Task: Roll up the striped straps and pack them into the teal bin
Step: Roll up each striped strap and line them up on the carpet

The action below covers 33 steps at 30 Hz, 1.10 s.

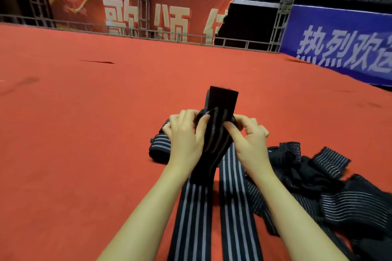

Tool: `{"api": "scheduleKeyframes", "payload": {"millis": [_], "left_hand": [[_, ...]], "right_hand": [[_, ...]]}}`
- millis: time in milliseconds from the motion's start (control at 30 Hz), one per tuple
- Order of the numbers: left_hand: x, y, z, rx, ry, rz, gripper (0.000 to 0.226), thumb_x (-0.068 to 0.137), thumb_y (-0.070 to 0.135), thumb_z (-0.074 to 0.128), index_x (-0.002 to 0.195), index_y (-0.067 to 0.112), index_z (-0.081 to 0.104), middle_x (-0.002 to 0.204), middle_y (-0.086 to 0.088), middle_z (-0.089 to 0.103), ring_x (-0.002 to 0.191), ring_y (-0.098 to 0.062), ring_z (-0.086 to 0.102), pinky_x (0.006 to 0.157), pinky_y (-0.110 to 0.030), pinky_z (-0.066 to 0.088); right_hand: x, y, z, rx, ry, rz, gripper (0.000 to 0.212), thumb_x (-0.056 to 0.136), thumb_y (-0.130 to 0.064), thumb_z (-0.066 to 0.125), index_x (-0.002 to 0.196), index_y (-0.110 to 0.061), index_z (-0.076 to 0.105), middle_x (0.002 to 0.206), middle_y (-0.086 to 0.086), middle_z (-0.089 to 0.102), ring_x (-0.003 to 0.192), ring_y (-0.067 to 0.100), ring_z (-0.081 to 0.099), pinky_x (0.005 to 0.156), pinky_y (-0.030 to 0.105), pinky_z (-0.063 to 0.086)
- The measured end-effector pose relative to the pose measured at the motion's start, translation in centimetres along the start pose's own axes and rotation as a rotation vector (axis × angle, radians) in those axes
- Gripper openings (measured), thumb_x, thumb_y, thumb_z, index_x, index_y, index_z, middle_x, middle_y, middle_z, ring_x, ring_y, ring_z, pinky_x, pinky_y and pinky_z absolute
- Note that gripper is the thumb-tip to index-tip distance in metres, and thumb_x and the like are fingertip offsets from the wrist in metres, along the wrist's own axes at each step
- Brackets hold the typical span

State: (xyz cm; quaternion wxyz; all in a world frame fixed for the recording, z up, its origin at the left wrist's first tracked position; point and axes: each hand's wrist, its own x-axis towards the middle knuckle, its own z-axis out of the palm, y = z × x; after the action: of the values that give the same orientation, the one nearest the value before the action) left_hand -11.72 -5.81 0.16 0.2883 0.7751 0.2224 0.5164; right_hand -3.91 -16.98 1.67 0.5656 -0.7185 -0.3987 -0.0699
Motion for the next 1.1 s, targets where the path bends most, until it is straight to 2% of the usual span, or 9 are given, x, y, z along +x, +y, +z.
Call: {"api": "scheduleKeyframes", "payload": {"millis": [133,233,333,400,500,700,867,967,1100], "left_hand": [[0.1,1.4,-1.1,0.033,0.107,0.028,0.042,0.089,0.052,0.04,0.08,0.016,0.058,0.094,0.007,0.04,0.096,-0.012,0.034,0.084,-0.029,0.019],[-0.4,2.4,-1.8,0.053,0.176,0.062,0.045,0.091,0.05,0.042,0.07,0.013,0.057,0.096,0.005,0.039,0.097,-0.015,0.033,0.08,-0.027,0.015],[-0.6,3.2,-2.4,0.043,0.202,0.087,0.047,0.091,0.049,0.044,0.066,0.012,0.058,0.098,0.005,0.043,0.098,-0.015,0.034,0.08,-0.025,0.013],[-0.9,3.5,-2.9,0.047,0.206,0.13,0.046,0.091,0.048,0.046,0.066,0.011,0.059,0.099,0.004,0.047,0.099,-0.014,0.035,0.079,-0.024,0.013],[-1.4,3.8,-3.6,0.023,0.196,0.171,0.046,0.091,0.046,0.045,0.065,0.011,0.058,0.101,0.008,0.044,0.099,-0.012,0.035,0.079,-0.023,0.014],[-2.1,3.9,-4.8,0.05,0.186,0.232,0.044,0.092,0.045,0.046,0.063,0.013,0.057,0.101,0.01,0.046,0.097,-0.012,0.039,0.078,-0.025,0.014],[-2.7,3.8,-5.0,0.084,0.15,0.242,0.043,0.092,0.044,0.047,0.061,0.015,0.055,0.103,0.005,0.054,0.096,-0.019,0.046,0.079,-0.025,0.013],[-2.8,3.6,-5.4,0.108,0.132,0.269,0.04,0.091,0.042,0.049,0.062,0.015,0.055,0.105,0.003,0.057,0.096,-0.02,0.047,0.078,-0.026,0.013],[-3.4,3.5,-5.7,0.173,0.093,0.319,0.036,0.09,0.042,0.049,0.07,0.015,0.061,0.104,0.004,0.059,0.096,-0.013,0.045,0.079,-0.025,0.014]], "right_hand": [[-0.8,-1.8,-0.6,-0.025,0.094,-0.094,0.01,0.094,-0.027,0.059,0.086,-0.03,0.064,0.078,-0.019,0.053,0.091,-0.018,0.035,0.09,0.03,0.02],[-1.8,-2.9,-1.0,-0.016,0.14,-0.1,0.019,0.093,-0.028,0.06,0.076,-0.036,0.057,0.073,-0.02,0.051,0.09,-0.023,0.034,0.09,0.034,0.022],[-2.4,-3.8,-1.5,0.02,0.166,-0.14,0.01,0.087,-0.041,0.058,0.077,-0.043,0.057,0.076,-0.017,0.056,0.09,-0.004,0.046,0.09,0.032,0.023],[-2.7,-4.1,-1.9,0.117,0.134,-0.104,0.007,0.083,-0.047,0.058,0.083,-0.044,0.064,0.084,-0.018,0.061,0.092,0.007,0.052,0.097,0.042,0.032],[-3.1,-4.5,-2.3,0.257,0.061,-0.044,0.022,0.081,-0.051,0.061,0.096,-0.039,0.069,0.095,-0.008,0.068,0.099,0.023,0.058,0.093,0.055,0.043],[-3.7,-5.2,-2.7,0.426,-0.032,0.01,0.012,0.09,-0.013,0.065,0.101,-0.013,0.069,0.098,0.005,0.07,0.095,0.014,0.064,0.087,0.031,0.051],[-4.5,-5.2,-3.1,0.382,-0.055,-0.065,0.009,0.087,-0.024,0.065,0.095,-0.022,0.064,0.085,-0.011,0.065,0.079,0.011,0.057,0.075,0.028,0.047],[-4.6,-5.1,-3.3,0.411,-0.103,-0.03,0.019,0.088,-0.012,0.066,0.105,-0.019,0.065,0.097,-0.003,0.069,0.093,0.021,0.062,0.085,0.031,0.05],[-4.4,-5.8,-3.6,0.438,-0.067,-0.019,0.018,0.085,-0.003,0.067,0.099,-0.015,0.065,0.092,-0.001,0.068,0.084,0.007,0.06,0.075,0.019,0.048]]}}
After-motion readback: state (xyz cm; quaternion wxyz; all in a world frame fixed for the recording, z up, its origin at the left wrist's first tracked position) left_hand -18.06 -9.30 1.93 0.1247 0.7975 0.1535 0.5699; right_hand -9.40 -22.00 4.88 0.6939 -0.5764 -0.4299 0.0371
